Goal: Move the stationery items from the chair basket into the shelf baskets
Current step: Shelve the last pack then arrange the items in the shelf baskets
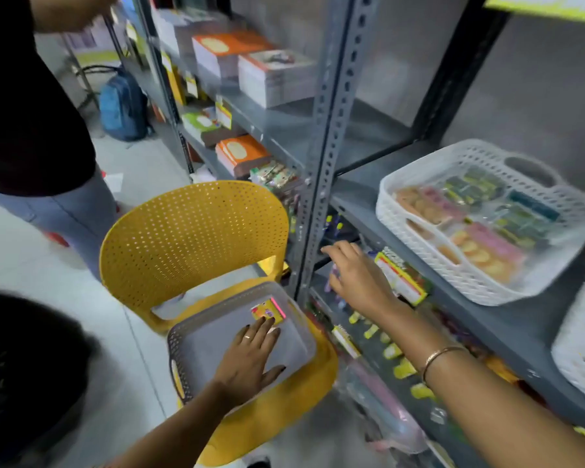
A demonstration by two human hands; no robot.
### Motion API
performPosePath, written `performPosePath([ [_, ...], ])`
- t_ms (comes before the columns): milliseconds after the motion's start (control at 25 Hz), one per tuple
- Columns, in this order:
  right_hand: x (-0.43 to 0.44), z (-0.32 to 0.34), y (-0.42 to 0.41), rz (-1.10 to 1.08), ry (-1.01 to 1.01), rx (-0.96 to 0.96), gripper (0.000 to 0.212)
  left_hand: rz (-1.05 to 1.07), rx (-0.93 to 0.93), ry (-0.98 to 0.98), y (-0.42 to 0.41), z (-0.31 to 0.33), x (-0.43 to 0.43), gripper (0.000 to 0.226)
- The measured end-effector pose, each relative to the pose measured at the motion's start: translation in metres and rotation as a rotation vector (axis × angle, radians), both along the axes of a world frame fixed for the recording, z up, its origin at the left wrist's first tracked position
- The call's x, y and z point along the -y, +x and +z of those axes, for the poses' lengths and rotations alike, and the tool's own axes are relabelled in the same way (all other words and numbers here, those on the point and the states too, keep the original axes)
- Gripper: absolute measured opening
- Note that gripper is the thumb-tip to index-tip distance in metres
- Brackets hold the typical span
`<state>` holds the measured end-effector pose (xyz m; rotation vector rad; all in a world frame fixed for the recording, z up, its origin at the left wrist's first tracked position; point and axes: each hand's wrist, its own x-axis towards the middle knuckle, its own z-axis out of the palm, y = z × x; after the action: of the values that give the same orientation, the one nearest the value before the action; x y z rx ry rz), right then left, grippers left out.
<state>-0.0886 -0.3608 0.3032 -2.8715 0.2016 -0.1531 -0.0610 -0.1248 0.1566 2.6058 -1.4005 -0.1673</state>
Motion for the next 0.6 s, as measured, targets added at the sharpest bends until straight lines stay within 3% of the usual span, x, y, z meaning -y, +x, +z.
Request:
performPosePath([
  [240, -0.04, -0.164, 0.057, -0.058, 0.148, -0.265, 0.037, 0.109, -0.15, 0.142, 0.013, -0.096, -0.036, 0.079],
  [400, -0.054, -0.271, 0.081, -0.053, 0.229, -0.469, 0.046, 0.15, -0.215, 0.149, 0.007, -0.155, -0.035, 0.07],
  [600, -0.071, -0.336, 0.111, -0.182, 0.186, -0.545, 0.063, 0.173, -0.232, 0.162, -0.001, -0.195, -0.036, 0.078],
])
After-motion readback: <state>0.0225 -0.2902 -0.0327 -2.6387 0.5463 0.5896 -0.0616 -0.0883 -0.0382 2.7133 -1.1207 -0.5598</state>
